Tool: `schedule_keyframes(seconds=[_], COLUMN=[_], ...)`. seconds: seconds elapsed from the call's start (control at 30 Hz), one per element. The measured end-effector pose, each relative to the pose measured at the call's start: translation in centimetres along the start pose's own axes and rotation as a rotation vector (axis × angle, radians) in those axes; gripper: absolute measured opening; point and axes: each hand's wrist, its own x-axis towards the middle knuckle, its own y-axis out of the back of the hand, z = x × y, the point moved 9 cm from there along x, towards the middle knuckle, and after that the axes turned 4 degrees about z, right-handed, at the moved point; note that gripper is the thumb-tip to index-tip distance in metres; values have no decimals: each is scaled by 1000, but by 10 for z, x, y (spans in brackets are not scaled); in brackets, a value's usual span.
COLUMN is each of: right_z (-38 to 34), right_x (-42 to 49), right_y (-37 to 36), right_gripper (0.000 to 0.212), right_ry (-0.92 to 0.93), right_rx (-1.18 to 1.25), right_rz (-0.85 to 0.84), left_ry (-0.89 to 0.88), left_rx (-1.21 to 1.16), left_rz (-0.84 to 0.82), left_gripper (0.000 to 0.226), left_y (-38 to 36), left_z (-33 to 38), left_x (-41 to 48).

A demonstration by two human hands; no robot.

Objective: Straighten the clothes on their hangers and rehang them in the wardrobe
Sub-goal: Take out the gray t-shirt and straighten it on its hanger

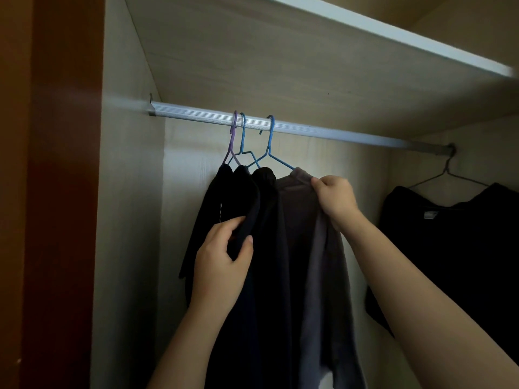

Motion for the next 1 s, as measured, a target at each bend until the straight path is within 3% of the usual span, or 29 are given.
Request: schedule_keyframes(seconds=[0.17, 0.33, 0.53, 0.63, 0.73, 0.9, 1.0], right_z=[5, 24, 46, 49, 50, 57, 57], right_x=[1, -18, -94, -144, -197, -283, -326], right_y=[22, 61, 120, 153, 184, 240, 273], right_gripper=[33, 41, 24, 26, 28, 37, 40], right_ry=[-55, -123, -209, -232, -265, -385, -466], right_rx=[162, 343, 501, 450, 367, 230, 153], right_rz=[105, 218, 249, 287, 307, 367, 363], left_ry=[43, 67, 26, -131, -262, -211, -238], left_rx=[-50, -51, 26, 106, 72, -174, -182], left_rz=[-26, -59, -170, -152, -130, -364, -460], left_gripper=[33, 33, 47, 52, 41, 37, 33], left_y=[-4, -10, -21, -12, -4, -31, -48], left_z=[-6, -6, 7, 20, 34, 48, 54], left_x=[-7, -17, -55, -81, -115, -169, -189])
